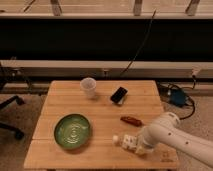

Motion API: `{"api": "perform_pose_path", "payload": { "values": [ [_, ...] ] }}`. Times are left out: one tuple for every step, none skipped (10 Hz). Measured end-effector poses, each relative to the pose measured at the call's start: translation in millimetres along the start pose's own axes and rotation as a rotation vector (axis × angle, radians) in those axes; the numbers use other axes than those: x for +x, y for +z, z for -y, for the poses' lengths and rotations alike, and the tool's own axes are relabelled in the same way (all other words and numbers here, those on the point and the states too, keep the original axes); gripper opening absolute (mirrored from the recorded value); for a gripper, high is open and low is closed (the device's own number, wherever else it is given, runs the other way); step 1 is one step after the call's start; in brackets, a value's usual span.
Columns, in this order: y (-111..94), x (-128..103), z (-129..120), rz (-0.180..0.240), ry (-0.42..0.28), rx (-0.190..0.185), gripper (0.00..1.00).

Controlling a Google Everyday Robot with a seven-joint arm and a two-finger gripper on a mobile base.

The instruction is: Place the bottle in the ceramic bowl

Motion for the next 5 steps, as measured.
{"api": "perform_pose_path", "payload": {
  "values": [
    [-0.8,-0.1,0.1,0.000,-0.001,0.001,0.09],
    [-1.7,-1.4,0.3,0.002,-0.005,0.005,0.09],
    [-7.1,-4.8,0.6,0.006,-0.015,0.014,0.09],
    [-16.3,-10.4,-0.2,0.011,-0.029,0.020,0.09],
    [-31.1,-18.3,-1.7,0.015,-0.046,0.026,0.09]
  ]
}}
